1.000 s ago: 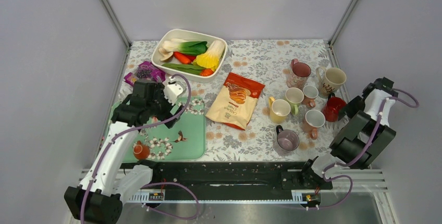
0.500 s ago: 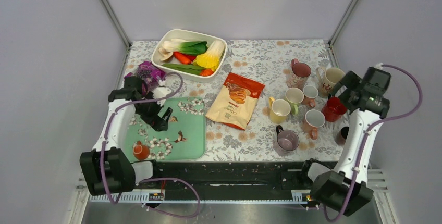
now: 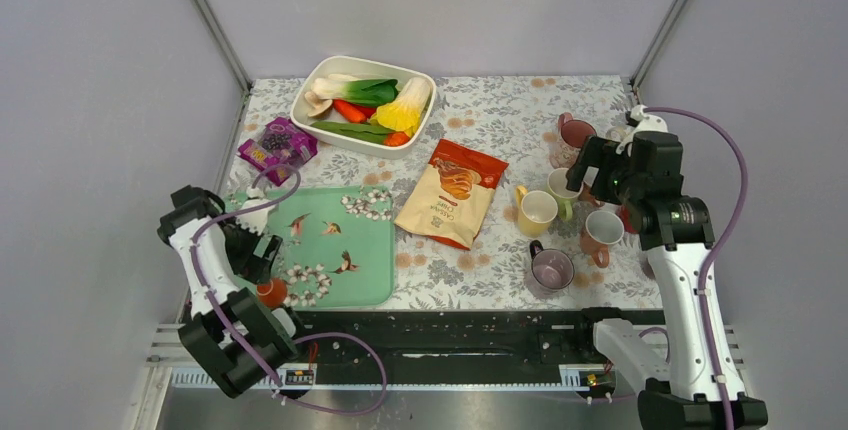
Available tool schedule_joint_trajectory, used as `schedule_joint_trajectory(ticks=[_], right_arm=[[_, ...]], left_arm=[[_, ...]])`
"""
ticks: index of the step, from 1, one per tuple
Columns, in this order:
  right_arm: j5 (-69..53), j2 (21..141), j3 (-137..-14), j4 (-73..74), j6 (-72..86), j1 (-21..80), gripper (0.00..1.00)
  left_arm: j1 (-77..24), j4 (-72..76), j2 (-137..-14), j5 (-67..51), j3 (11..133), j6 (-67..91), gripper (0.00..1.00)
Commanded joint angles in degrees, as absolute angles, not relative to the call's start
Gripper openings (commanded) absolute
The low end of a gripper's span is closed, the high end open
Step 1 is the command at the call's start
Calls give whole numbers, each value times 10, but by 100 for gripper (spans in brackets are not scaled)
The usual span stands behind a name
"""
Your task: Turn the mug right side up
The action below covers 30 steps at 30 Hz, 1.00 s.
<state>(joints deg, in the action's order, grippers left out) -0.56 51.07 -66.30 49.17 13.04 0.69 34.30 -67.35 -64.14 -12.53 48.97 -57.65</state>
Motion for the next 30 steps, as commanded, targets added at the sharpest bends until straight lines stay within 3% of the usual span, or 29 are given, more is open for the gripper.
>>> schedule_joint_trajectory(ticks=[1,4,6,9,21,30], right_arm=[[15,515,-675,481,111,48,99],[17,515,-680,487,107,58,100],[21,512,-680,487,105,61,99],[21,511,-680,487,104,62,99],[15,521,-684,488,106,63,100],[8,507,-684,485,110,63,99]], left_arm=[[407,-698,-610,-115,490,-642,94],[451,-700,-609,-103,488,-670,72],[475,-694,-616,-85,479,-688,51],[497,-652,-632,-52,446,-704,30],[482,-647,-725,-120,409,-706,27],[307,-610,-795,-155,434,-589,27]])
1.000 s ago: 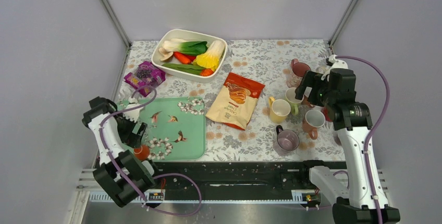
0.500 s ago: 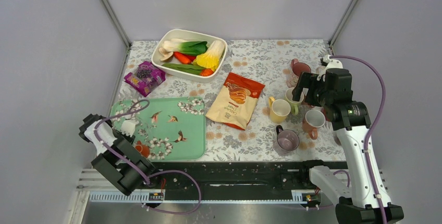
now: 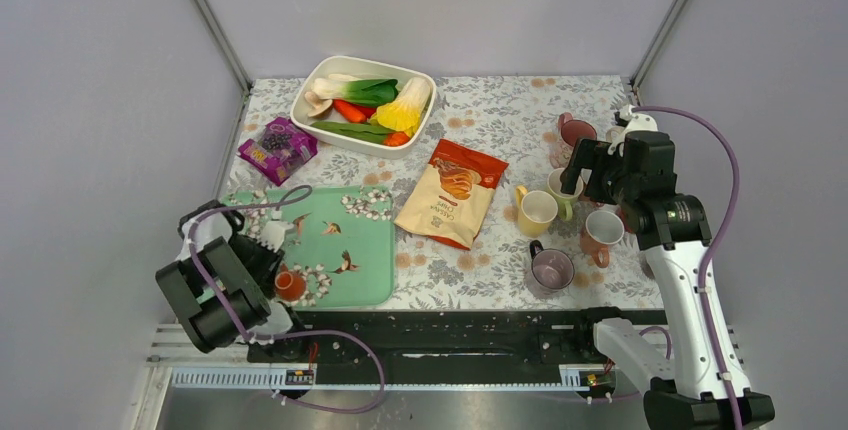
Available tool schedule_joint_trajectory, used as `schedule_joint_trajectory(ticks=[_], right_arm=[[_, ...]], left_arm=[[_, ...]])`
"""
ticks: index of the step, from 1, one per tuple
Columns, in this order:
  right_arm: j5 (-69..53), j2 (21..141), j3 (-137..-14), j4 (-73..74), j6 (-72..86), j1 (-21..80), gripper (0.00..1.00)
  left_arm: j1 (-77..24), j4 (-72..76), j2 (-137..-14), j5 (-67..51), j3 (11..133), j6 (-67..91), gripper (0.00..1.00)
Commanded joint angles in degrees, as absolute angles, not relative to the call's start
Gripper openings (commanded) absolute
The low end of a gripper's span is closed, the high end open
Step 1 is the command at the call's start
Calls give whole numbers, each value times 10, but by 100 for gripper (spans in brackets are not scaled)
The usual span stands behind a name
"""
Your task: Turn the mug right side up
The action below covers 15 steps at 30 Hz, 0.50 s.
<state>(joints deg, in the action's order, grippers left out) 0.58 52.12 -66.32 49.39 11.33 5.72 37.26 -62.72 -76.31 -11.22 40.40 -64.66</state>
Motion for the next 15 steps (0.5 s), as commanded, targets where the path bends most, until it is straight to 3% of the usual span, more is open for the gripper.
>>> schedule_joint_trajectory(ticks=[1,8,15], right_arm=[[8,504,-683,484,110,62,99],[2,474,-662,477,110,63,100],[-12,420,-620,462,107,62,99]], left_arm=[[285,-606,-807,-160,445,-572,28],[148,-577,-890,-193,531,-517,28],[94,-621,-963,-224,632,-491,29]])
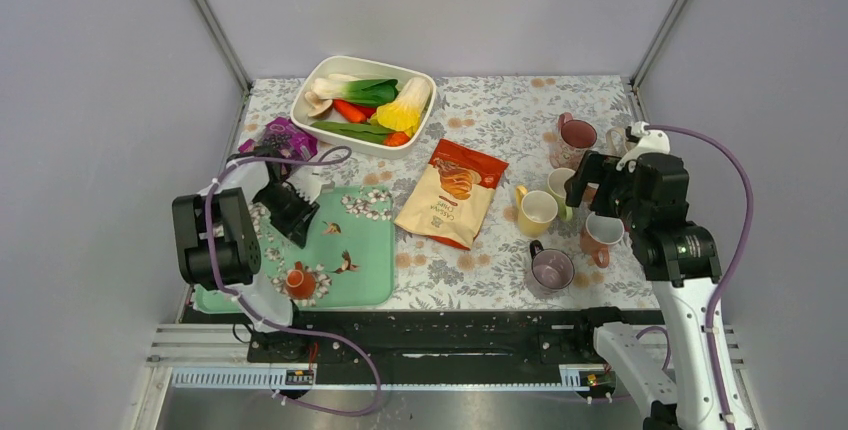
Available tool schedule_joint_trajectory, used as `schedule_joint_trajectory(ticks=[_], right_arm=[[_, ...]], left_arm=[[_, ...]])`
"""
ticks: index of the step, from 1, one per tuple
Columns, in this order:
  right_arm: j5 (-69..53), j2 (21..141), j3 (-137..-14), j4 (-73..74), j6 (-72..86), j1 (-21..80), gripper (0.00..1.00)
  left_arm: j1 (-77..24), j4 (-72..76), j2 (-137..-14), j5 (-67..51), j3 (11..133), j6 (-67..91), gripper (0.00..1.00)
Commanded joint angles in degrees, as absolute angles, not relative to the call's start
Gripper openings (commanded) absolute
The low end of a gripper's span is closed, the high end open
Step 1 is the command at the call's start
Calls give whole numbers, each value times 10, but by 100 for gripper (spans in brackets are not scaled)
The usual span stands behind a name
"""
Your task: Turn the mug right side up
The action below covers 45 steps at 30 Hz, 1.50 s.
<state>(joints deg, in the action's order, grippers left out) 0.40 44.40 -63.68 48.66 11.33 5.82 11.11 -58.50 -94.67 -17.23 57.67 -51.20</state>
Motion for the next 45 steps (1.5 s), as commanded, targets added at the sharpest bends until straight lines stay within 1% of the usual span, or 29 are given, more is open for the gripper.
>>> schedule_joint_trajectory(ticks=[1,3,5,9,11,12,16,20,26,29,36,39,45], right_arm=[[-17,414,-615,460,107,62,99],[-22,404,-608,456,107,63,99],[-26,398,-603,452,110,63,100],[-40,390,-587,446,116,63,99],[-48,387,-575,440,119,63,99],[-54,384,-567,436,121,63,99],[-88,377,-537,411,125,64,99],[-106,374,-524,397,123,69,100],[-125,370,-522,386,121,77,99],[-130,361,-520,380,121,78,99],[-133,360,-519,376,120,78,99],[-133,362,-519,375,120,77,100],[-129,360,-519,373,119,77,99]], left_arm=[[91,-639,-962,-230,641,-491,31],[90,-657,-953,-232,657,-480,38],[90,-670,-941,-216,667,-445,48],[84,-687,-923,-167,641,-403,74],[80,-688,-925,-129,619,-393,92],[81,-687,-928,-113,610,-389,98],[80,-686,-937,-80,585,-366,99],[81,-723,-938,-86,580,-359,99],[64,-761,-908,-93,574,-346,99],[47,-742,-882,-77,537,-341,99],[25,-644,-847,-9,481,-301,99],[23,-618,-842,-6,469,-290,99],[10,-614,-844,-2,433,-310,99]])
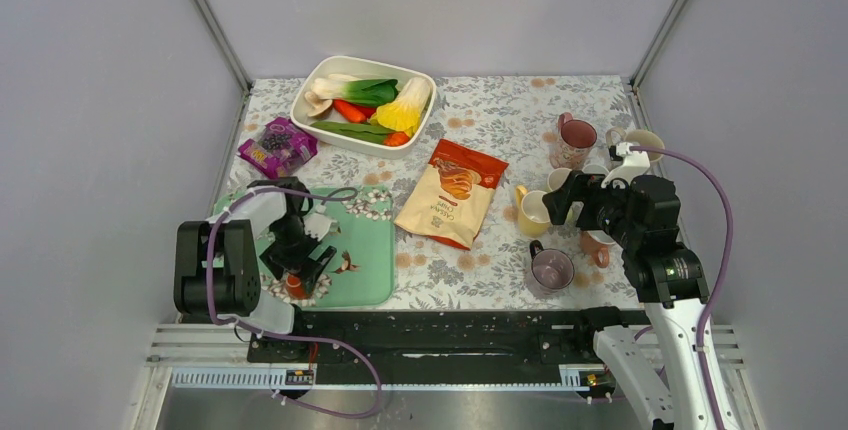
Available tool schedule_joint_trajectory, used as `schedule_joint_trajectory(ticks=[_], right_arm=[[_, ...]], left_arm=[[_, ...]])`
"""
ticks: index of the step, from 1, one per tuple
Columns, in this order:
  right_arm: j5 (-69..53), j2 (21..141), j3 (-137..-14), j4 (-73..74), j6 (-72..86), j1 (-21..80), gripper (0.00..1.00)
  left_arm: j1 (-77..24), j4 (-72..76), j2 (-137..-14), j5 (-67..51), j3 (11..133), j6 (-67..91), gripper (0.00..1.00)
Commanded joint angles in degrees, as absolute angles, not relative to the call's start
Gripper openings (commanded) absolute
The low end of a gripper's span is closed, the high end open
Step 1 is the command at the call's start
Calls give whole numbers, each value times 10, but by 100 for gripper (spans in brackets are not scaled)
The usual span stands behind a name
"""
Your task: Turn the mug right side up
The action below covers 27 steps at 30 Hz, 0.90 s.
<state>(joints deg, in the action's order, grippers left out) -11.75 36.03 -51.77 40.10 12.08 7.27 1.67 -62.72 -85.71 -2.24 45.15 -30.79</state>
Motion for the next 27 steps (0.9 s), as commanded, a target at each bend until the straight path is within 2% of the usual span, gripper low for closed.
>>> schedule_joint_trajectory(ticks=[1,6,10,14,18,22,24,27], right_arm=[[-130,360,-519,372,119,77,99],[-131,361,-520,371,119,78,99],[-130,360,-519,371,119,78,99],[-132,362,-519,370,120,78,99],[-133,363,-520,369,119,77,99],[-131,363,-519,369,119,77,100],[-139,364,-517,368,119,77,100],[-173,366,-513,354,123,77,99]], left_arm=[[9,-613,-843,-3,429,-314,99],[4,-607,-842,-11,425,-327,91],[4,-601,-848,-18,436,-323,65],[0,-590,-853,-34,457,-315,54],[-15,-579,-873,-48,475,-310,38],[-25,-574,-882,-67,497,-310,16],[-30,-574,-878,-80,513,-308,0],[-33,-573,-870,-103,531,-309,0]])
